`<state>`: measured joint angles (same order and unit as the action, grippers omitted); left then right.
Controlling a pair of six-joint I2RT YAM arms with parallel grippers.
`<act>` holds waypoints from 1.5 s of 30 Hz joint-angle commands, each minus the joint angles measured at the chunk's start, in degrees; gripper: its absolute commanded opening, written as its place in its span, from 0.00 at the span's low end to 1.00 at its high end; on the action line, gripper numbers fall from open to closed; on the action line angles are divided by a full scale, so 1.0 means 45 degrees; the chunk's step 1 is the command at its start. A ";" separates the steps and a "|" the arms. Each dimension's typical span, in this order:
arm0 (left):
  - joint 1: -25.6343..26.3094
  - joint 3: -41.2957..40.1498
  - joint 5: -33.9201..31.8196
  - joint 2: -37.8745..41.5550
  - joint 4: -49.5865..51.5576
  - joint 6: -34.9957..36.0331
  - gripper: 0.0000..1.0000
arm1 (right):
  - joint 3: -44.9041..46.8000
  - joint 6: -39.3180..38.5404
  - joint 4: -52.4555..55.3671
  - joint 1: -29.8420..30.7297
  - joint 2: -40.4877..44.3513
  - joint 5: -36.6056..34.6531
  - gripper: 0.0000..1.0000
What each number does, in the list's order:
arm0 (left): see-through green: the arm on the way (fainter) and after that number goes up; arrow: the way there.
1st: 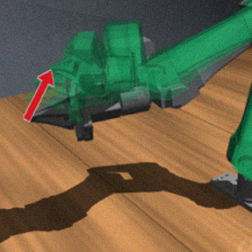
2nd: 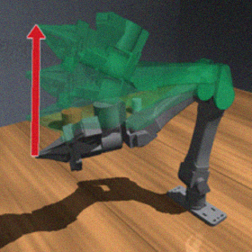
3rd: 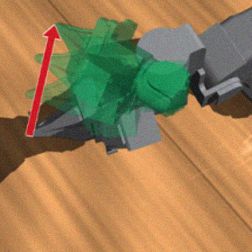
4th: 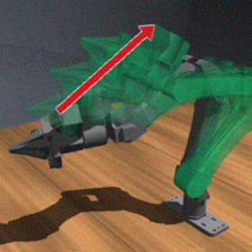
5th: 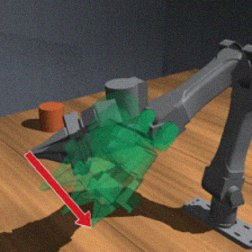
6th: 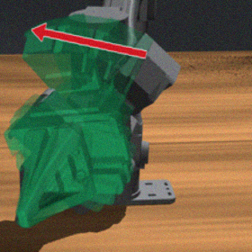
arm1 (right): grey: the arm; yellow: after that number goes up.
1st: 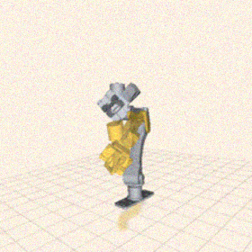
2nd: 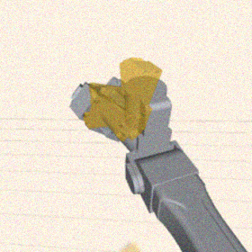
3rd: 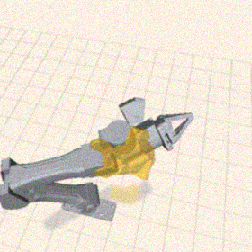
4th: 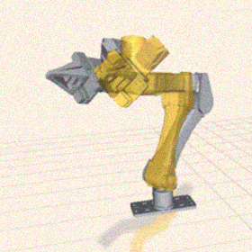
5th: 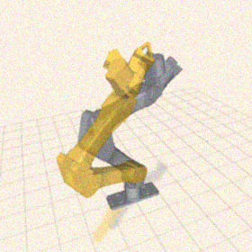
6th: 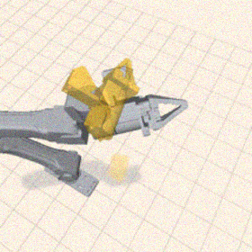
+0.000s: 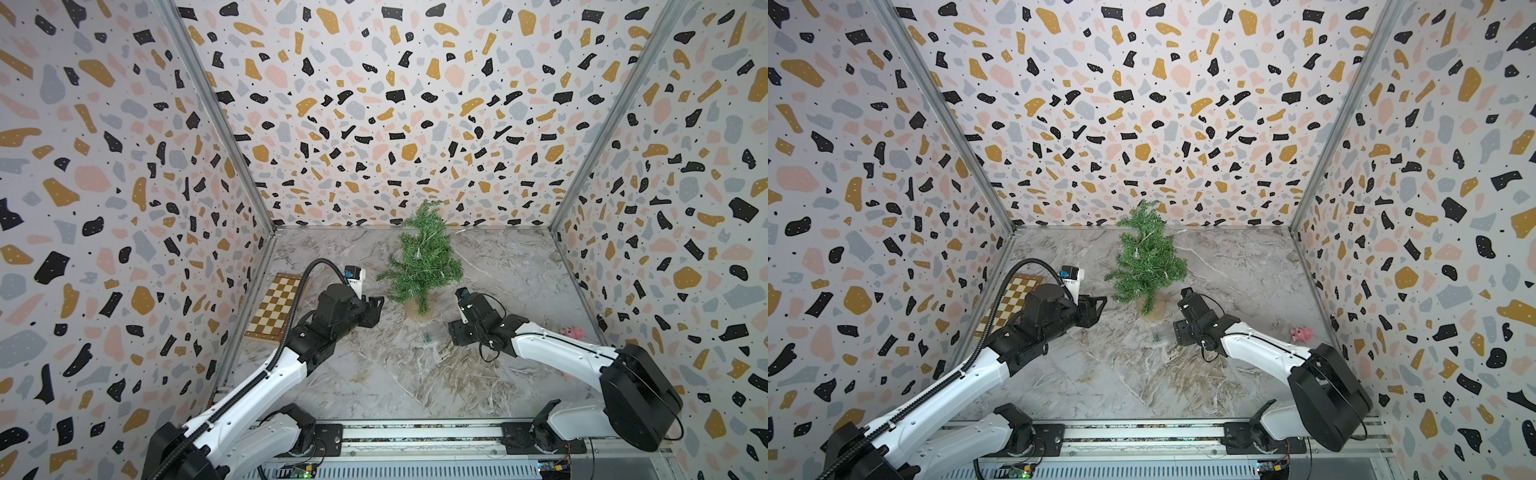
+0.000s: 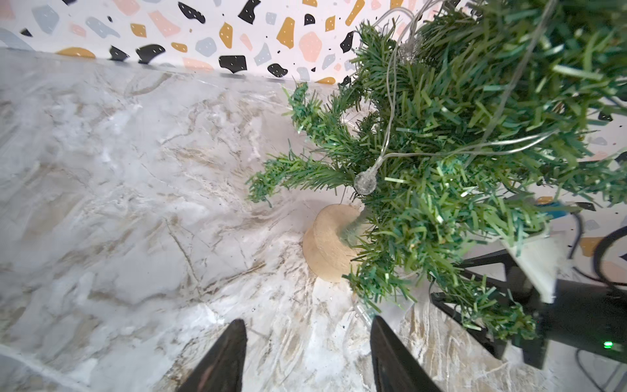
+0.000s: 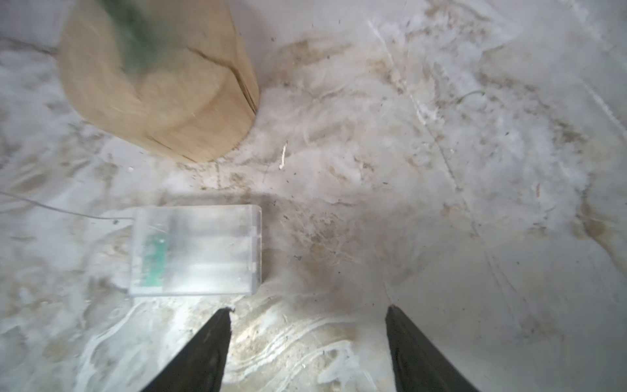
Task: Wrap string light around the christmas tree
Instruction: Adjust the light string at the center of the board, then reset both arms
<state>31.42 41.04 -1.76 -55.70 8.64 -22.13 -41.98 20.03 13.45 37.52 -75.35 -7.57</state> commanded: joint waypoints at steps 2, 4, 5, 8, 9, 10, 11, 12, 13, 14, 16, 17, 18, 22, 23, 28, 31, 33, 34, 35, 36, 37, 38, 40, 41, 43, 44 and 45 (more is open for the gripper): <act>-0.0250 0.0275 -0.1563 0.0707 0.0569 0.0885 0.62 | -0.0025 -0.0276 0.0175 -0.1429 0.2015 0.0854 0.74; -0.0397 0.0275 -0.1985 0.0867 0.0866 0.1062 0.64 | -0.0086 -0.0216 -0.0012 -0.2049 0.2699 0.0793 0.74; -0.0500 0.0241 -0.2151 0.0938 0.0909 0.1136 0.64 | -0.0069 -0.0116 -0.0201 -0.2314 0.2987 0.0699 0.74; -0.0713 0.0216 -0.2714 0.0986 0.0918 0.1142 0.65 | 0.0116 0.0432 -0.0985 -0.2726 0.3561 0.0292 0.74; -0.0760 0.0244 -0.2837 0.1021 0.0909 0.1148 0.65 | 0.0207 0.0611 -0.1283 -0.2732 0.3686 0.0010 0.74; -0.0789 0.0269 -0.2968 0.1104 0.0822 0.1168 0.65 | 0.0315 0.0798 -0.1657 -0.2732 0.3818 -0.0292 0.74; -0.0800 0.0268 -0.3142 0.1211 0.0731 0.1196 0.65 | 0.0380 0.0949 -0.2008 -0.2732 0.3895 -0.0584 0.74; -0.0810 0.0242 -0.3337 0.1311 0.0634 0.1240 0.65 | 0.0448 0.1028 -0.2306 -0.2732 0.3942 -0.0836 0.74; -0.0810 0.0191 -0.3585 0.1398 0.0575 0.1391 0.65 | 0.0490 0.1039 -0.2687 -0.2734 0.3947 -0.1164 0.75; -0.0810 0.0049 -0.3910 0.1451 0.0499 0.1842 0.65 | 0.0529 0.1066 -0.3055 -0.2744 0.3904 -0.1640 0.75; -0.0825 -0.0489 -0.5336 0.1266 -0.0109 0.2583 0.68 | 0.0804 0.0956 -0.4141 -0.2737 0.3809 -0.2454 0.75; -0.0863 -0.0644 -0.5881 0.1039 -0.0275 0.3028 0.70 | 0.0989 0.0804 -0.4838 -0.2744 0.3733 -0.2814 0.75; -0.0888 -0.0680 -0.6134 0.0861 -0.0402 0.3381 0.71 | 0.1157 0.0546 -0.5477 -0.2740 0.3637 -0.3126 0.76; -0.1055 -0.1056 -0.8031 0.0271 -0.1973 0.3994 0.75 | 0.1808 -0.1007 -0.8058 -0.2831 0.2454 -0.4776 0.83; -0.1195 -0.1374 -0.8847 0.0107 -0.2817 0.4076 0.75 | 0.1754 -0.1142 -0.8267 -0.2964 0.2038 -0.5291 0.83; -0.2186 -0.2159 -1.2229 -0.1884 -0.6676 0.4492 0.75 | 0.2472 -0.1501 -1.0602 -0.4005 0.0830 -0.7087 0.84; -0.2442 -0.2254 -1.3738 -0.3753 -0.8075 0.5308 0.76 | 0.3064 -0.2249 -1.1586 -0.4860 0.0453 -0.7587 0.84; -0.2554 -0.2485 -1.3787 -0.4400 -0.8284 0.5369 0.77 | 0.3633 -0.2366 -1.1886 -0.5514 0.0477 -0.7728 0.84; -0.2618 -0.2716 -1.3560 -0.4547 -0.8406 0.5144 0.77 | 0.3943 -0.1957 -1.1882 -0.5822 0.0537 -0.7590 0.83; -0.2731 -0.2930 -1.3267 -0.4577 -0.8444 0.4822 0.77 | 0.4211 -0.1743 -1.2004 -0.5999 0.0563 -0.7194 0.83; -0.2928 -0.3118 -1.2760 -0.4580 -0.8443 0.4417 0.77 | 0.4488 -0.1810 -1.2527 -0.6071 0.0438 -0.6924 0.83; -0.3231 -0.3297 -1.2035 -0.4622 -0.8514 0.4054 0.77 | 0.4597 -0.2092 -1.3016 -0.6073 0.0126 -0.6889 0.82; -0.3507 -0.3414 -1.1315 -0.4746 -0.8634 0.3811 0.77 | 0.4566 -0.2201 -1.3203 -0.6091 -0.0207 -0.7014 0.82; -0.3936 -0.3345 -1.0377 -0.5042 -0.9075 0.3774 0.78 | 0.4337 -0.2116 -1.3262 -0.6283 -0.0892 -0.6666 0.83; -0.4142 -0.3451 -0.9763 -0.5138 -0.9296 0.3547 0.78 | 0.4292 -0.2132 -1.3400 -0.6305 -0.1161 -0.6605 0.82; -0.4493 -0.3754 -0.8560 -0.5615 -1.0459 0.3928 0.78 | 0.4546 -0.2255 -1.4186 -0.6315 -0.1654 -0.6365 0.83; -0.4516 -0.3696 -0.8431 -0.5671 -1.0454 0.3980 0.78 | 0.4750 -0.2326 -1.4654 -0.6322 -0.1782 -0.6260 0.83; -0.4575 -0.3553 -0.8133 -0.5603 -0.9990 0.3895 0.78 | 0.4833 -0.2471 -1.4918 -0.6332 -0.1815 -0.6224 0.83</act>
<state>11.44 25.10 -44.91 -80.58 -31.00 -3.40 -21.04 10.41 -47.22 9.37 -83.33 -36.73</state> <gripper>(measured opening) 0.784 0.827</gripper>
